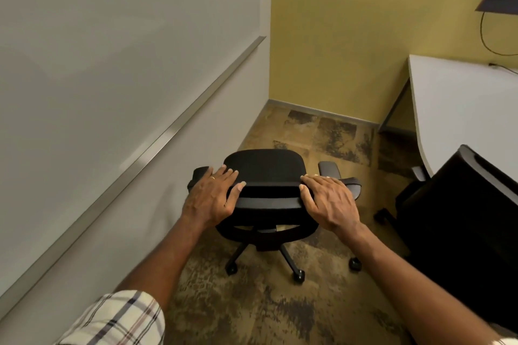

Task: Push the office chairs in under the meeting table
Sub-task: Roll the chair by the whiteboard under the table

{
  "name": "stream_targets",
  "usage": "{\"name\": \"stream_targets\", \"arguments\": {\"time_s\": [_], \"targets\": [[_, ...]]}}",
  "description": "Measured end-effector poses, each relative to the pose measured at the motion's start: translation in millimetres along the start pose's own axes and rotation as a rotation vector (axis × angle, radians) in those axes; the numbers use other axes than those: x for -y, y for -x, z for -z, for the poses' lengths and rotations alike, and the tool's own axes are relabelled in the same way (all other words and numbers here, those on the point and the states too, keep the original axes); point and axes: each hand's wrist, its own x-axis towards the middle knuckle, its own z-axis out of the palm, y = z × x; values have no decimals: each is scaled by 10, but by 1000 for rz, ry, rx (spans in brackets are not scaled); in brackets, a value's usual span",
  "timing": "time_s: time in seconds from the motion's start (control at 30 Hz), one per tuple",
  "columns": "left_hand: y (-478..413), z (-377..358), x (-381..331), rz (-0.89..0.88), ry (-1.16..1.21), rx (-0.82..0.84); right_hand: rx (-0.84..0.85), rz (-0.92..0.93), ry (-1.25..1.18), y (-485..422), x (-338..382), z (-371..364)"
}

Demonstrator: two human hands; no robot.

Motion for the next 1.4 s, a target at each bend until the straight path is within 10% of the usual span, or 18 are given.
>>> {"name": "stream_targets", "arguments": {"time_s": [0.3, 1.4], "targets": [[-371, -73, 342, -48, 27, 33, 262, 110, -18, -555, -275, 3], [-3148, -484, 831, -254, 76, 144, 247, -217, -10, -2655, -995, -237]]}}
